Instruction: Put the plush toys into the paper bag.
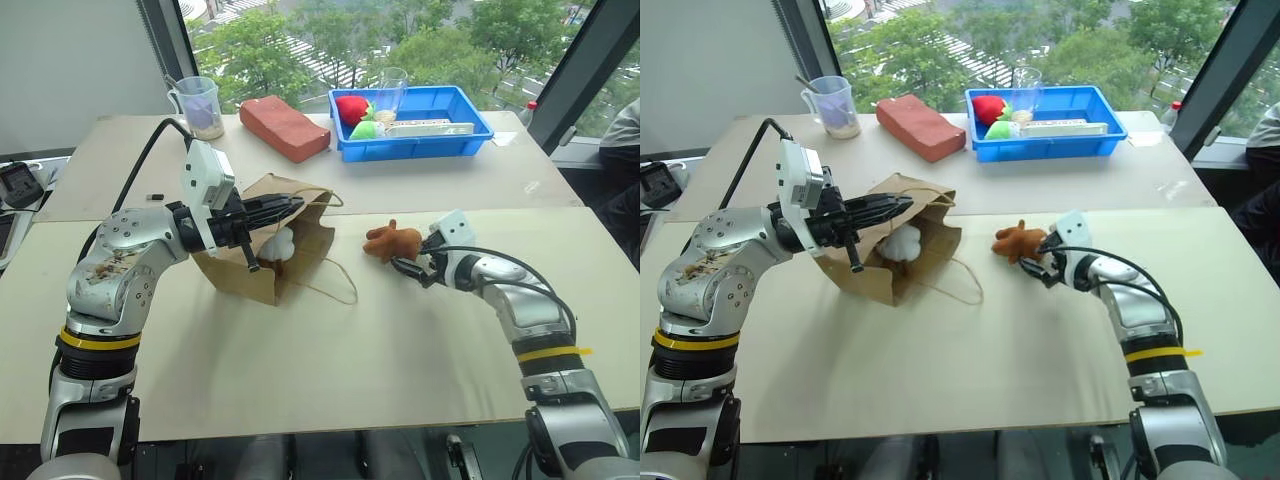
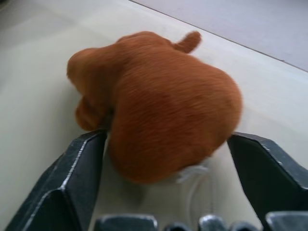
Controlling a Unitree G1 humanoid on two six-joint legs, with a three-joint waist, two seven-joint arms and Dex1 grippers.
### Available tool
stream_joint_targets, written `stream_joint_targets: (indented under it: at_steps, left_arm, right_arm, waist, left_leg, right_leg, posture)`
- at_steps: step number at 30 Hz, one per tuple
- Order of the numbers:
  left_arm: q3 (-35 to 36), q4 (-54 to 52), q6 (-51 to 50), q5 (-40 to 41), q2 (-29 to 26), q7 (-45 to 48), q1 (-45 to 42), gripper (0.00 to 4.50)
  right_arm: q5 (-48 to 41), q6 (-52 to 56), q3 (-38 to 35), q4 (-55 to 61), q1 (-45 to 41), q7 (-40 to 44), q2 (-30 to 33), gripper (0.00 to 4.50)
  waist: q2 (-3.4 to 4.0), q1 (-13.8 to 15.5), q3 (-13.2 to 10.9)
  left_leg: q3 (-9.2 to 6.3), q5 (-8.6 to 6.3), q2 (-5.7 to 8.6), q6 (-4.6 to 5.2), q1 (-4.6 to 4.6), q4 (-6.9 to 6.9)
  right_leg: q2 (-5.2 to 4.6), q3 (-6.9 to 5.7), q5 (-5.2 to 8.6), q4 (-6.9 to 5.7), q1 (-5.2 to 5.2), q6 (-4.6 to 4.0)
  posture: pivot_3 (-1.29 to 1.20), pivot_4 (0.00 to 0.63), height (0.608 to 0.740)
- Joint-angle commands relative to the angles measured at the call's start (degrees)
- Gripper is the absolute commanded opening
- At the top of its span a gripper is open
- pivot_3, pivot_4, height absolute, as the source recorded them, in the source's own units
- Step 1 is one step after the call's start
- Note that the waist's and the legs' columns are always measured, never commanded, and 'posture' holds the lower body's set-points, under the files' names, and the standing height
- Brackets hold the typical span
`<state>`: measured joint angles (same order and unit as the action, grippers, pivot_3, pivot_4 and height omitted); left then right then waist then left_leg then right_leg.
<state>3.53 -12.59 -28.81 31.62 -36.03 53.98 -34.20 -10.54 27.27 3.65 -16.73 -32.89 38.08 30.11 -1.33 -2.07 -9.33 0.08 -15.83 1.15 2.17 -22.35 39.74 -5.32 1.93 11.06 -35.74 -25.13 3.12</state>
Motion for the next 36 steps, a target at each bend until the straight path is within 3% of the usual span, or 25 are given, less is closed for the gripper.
stream_joint_targets:
  at_steps: [1, 10, 15, 20, 27, 32, 36]
  left_arm:
    - [1.2, -1.0, 0.9, 0.0, -1.0, -0.1, -1.2, 0.0]
    - [1.5, -1.2, 1.0, -0.1, -1.4, -0.7, -0.6, 0.0]
    - [1.5, -0.5, 1.3, -0.2, -1.6, -0.6, -0.8, 0.0]
    - [0.8, -0.5, 1.2, -0.2, -1.0, -0.7, -1.7, 0.0]
    - [0.2, -0.6, 1.0, 0.0, -0.7, -0.2, -2.4, 0.0]
    - [0.0, -1.7, 0.4, 0.8, -0.7, 0.3, -1.8, 0.0]
    - [0.1, -1.4, 0.8, 0.3, -0.6, 0.1, -2.0, 0.0]
  right_arm:
    - [-1.7, -1.6, -2.6, 1.6, -1.2, 1.4, -0.1, 3.05]
    - [-4.8, 1.5, -4.8, 6.9, -0.3, 3.2, -0.1, 0.08]
    - [-11.3, 9.0, -3.3, 19.6, 1.2, 7.7, -0.4, 0.01]
    - [-13.9, 16.1, -1.2, 23.8, -0.1, 2.7, -6.7, 0.01]
    - [-9.4, 12.4, 4.1, 15.8, -4.1, -1.7, -14.7, 0.01]
    - [-10.0, 8.5, 0.9, 7.4, -9.1, -5.8, -22.5, 0.01]
    - [-9.3, 9.4, 4.9, 7.9, -8.7, 0.3, -21.8, 0.01]
  waist:
    - [0.0, 0.1, 0.0]
    - [0.0, 0.7, 0.0]
    - [0.0, 1.0, 0.0]
    - [0.0, 1.1, 0.0]
    - [0.01, 1.2, 0.0]
    - [0.01, 0.9, 0.0]
    - [0.02, 1.1, 0.0]
  left_leg:
    - [0.0, 0.0, 0.0, 0.01, 0.0, 0.0]
    - [-0.01, -0.01, 0.0, 0.02, 0.0, 0.01]
    - [-0.01, -0.01, -0.02, 0.02, 0.0, 0.0]
    - [-0.03, -0.02, -0.02, 0.03, 0.01, 0.03]
    - [-0.02, -0.01, 0.03, 0.01, 0.02, 0.04]
    - [-0.04, 0.04, 0.03, -0.07, 0.02, 0.0]
    - [-0.09, 0.04, 0.02, -0.08, 0.01, -0.03]
  right_leg:
    - [-0.01, 0.0, 0.0, 0.0, 0.0, 0.0]
    - [-0.01, 0.0, 0.0, 0.0, 0.0, 0.0]
    - [0.01, -0.01, 0.0, -0.01, -0.02, 0.0]
    - [0.01, -0.01, 0.0, -0.02, 0.0, 0.0]
    - [-0.01, -0.02, 0.0, -0.05, 0.0, 0.0]
    - [0.05, -0.03, 0.0, -0.07, -0.07, -0.01]
    - [0.03, -0.07, 0.0, -0.06, -0.08, 0.0]
  posture:
    - [0.0, 0.15, 0.74]
    - [0.0, 0.15, 0.74]
    - [0.0, 0.15, 0.74]
    - [0.0, 0.15, 0.74]
    - [0.0, 0.15, 0.74]
    - [0.0, 0.15, 0.74]
    - [0.0, 0.15, 0.74]
